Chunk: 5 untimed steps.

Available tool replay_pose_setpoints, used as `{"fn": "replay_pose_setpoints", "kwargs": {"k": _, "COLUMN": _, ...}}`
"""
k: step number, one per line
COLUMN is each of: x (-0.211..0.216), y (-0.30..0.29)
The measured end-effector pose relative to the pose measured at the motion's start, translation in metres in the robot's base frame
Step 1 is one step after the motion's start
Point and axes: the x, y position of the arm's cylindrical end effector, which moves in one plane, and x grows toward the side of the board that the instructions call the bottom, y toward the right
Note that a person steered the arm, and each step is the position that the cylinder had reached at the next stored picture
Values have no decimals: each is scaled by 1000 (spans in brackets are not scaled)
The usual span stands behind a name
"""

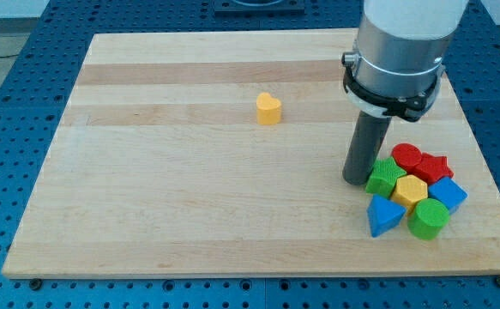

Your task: Move the yellow heart close to the group of blocks

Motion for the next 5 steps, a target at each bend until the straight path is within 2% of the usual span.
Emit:
{"fn": "replay_pose_setpoints", "kwargs": {"k": 1, "x": -28, "y": -19}}
{"fn": "replay_pose_setpoints", "kwargs": {"k": 3, "x": -122, "y": -34}}
{"fn": "replay_pose_setpoints", "kwargs": {"k": 4, "x": -140, "y": -78}}
{"fn": "replay_pose_setpoints", "kwargs": {"k": 5, "x": -138, "y": -106}}
